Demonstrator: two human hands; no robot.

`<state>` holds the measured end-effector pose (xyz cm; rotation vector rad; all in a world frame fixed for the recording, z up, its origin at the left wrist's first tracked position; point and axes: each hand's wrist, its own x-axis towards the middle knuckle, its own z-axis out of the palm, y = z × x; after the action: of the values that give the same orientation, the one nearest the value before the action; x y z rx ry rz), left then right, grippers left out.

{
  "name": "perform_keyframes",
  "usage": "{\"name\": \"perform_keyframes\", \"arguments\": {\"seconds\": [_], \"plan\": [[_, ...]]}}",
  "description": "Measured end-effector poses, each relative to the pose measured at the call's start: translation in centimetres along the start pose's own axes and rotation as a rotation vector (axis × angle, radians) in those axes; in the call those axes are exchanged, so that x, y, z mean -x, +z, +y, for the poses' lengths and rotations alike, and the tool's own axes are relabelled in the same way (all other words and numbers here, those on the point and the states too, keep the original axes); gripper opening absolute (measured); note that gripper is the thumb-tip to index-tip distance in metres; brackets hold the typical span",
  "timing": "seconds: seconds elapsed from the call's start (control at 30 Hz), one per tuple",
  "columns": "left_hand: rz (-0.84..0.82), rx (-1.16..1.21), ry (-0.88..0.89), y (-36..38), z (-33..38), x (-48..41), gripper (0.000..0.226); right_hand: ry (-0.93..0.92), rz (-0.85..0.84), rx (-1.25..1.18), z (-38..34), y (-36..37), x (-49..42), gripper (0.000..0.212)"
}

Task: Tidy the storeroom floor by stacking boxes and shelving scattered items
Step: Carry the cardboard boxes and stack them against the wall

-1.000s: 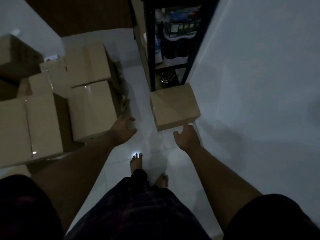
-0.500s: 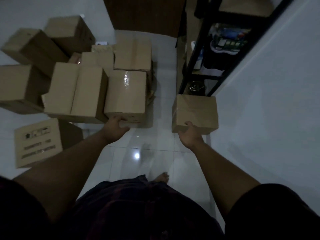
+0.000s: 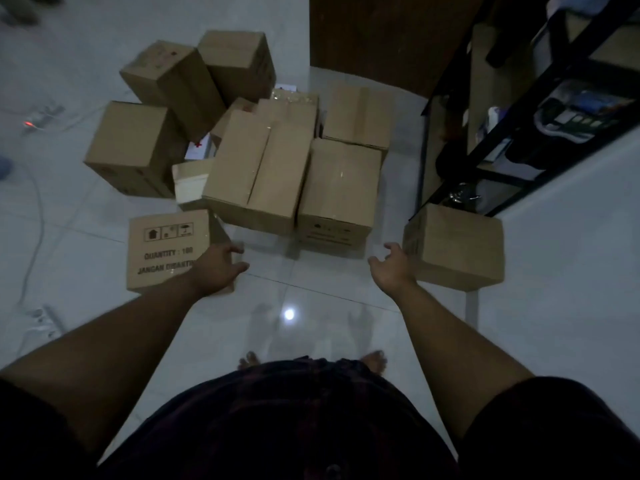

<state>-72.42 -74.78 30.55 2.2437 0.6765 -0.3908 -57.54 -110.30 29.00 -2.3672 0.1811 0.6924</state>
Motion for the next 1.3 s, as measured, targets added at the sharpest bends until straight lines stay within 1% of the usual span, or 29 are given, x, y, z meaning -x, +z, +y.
{"name": "perform_keyframes", "arguments": {"seconds": [0.17, 0.37, 0.6, 0.77, 0.87, 1.03, 1.17, 1.23, 1.27, 1.3], "plan": [[0.048, 0.093, -0.042, -4.6, -4.5, -0.2, 0.041, -0.032, 0.0, -0.001, -4.6, 5.0, 1.8, 0.062], [0.033, 0.166, -0.054, -7.1, -5.2, -3.6, 0.04, -0.052, -0.017, -0.038, -8.3, 7.8, 0.9, 0.063], [0.029, 0.197, -0.093, -9.1, -4.1, -11.3, 0.04, -0.016, -0.042, -0.095, -13.0, 9.5, -5.6, 0.064], [0.064, 0.225, -0.107, -10.7, -3.4, -17.5, 0.036, 0.025, -0.095, -0.137, -16.4, 11.3, -11.5, 0.062], [0.048, 0.238, -0.127, -11.5, -3.2, -21.9, 0.044, 0.045, -0.097, -0.151, -18.2, 12.8, -15.5, 0.065], [0.039, 0.244, -0.16, -11.7, -4.3, -29.3, 0.059, 0.108, -0.15, -0.22, -21.0, 15.5, -21.0, 0.08], [-0.004, 0.26, -0.213, -11.4, -5.5, -35.3, 0.084, 0.17, -0.151, -0.274, -22.6, 18.4, -26.0, 0.095], [-0.017, 0.256, -0.22, -11.1, -6.7, -38.4, 0.1, 0.188, -0.131, -0.298, -22.9, 19.8, -28.6, 0.098], [-0.027, 0.267, -0.228, -10.9, -7.1, -39.8, 0.104, 0.184, -0.121, -0.313, -23.1, 20.4, -29.7, 0.098], [-0.039, 0.288, -0.229, -10.4, -7.6, -41.1, 0.104, 0.184, -0.115, -0.338, -23.2, 21.1, -30.7, 0.098]]}}
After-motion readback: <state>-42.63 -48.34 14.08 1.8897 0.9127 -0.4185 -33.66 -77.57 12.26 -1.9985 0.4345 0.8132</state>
